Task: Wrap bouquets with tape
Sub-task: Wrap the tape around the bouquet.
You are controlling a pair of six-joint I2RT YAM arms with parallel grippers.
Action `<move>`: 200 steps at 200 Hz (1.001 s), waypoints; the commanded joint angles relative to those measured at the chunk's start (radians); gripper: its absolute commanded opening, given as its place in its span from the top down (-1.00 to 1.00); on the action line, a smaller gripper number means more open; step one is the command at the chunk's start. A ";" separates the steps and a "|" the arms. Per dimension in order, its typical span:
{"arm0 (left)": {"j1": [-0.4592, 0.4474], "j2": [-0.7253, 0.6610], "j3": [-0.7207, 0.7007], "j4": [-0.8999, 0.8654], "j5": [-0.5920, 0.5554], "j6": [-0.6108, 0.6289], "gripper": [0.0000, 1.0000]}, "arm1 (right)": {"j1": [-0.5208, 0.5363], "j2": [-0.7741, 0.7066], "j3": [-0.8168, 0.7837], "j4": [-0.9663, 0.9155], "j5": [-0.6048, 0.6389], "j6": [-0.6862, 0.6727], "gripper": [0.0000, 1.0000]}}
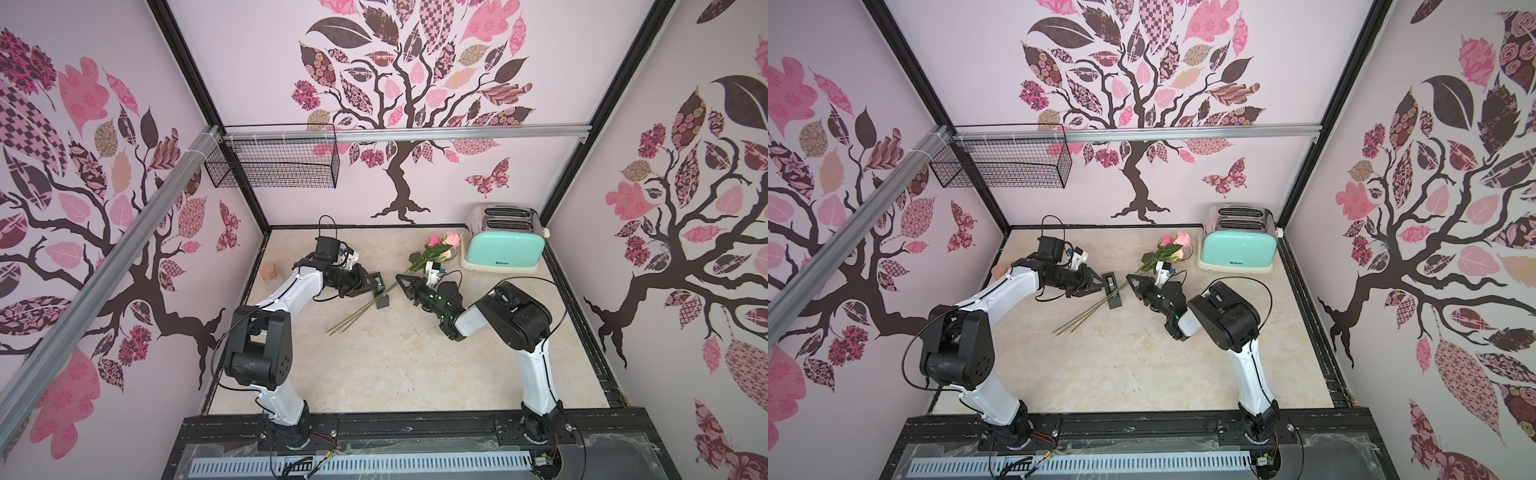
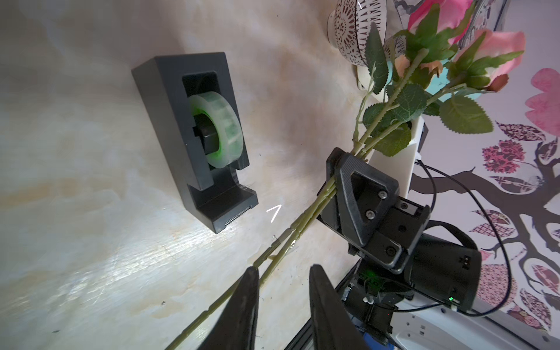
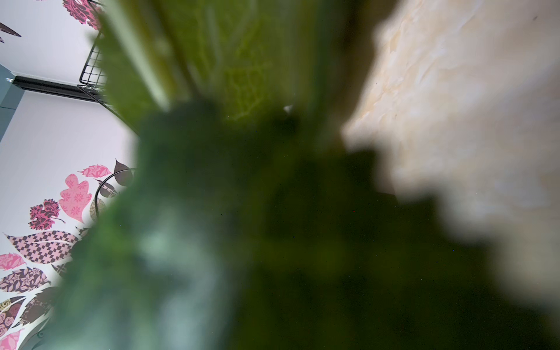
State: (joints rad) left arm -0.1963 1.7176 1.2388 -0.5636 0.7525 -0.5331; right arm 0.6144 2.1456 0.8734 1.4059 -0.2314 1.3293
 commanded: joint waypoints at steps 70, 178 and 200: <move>-0.033 0.083 -0.012 -0.020 0.054 0.111 0.35 | 0.007 0.060 0.058 0.067 -0.011 0.010 1.00; -0.039 0.104 -0.043 -0.020 0.060 0.191 0.35 | 0.008 0.068 0.074 0.073 -0.007 0.027 1.00; -0.043 0.091 -0.059 -0.040 0.064 0.216 0.39 | 0.007 0.071 0.077 0.071 -0.006 0.027 1.00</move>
State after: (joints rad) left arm -0.2279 1.8114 1.2144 -0.5697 0.7921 -0.3645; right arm 0.6144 2.1880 0.9108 1.4322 -0.2413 1.3537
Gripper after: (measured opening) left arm 0.315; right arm 0.076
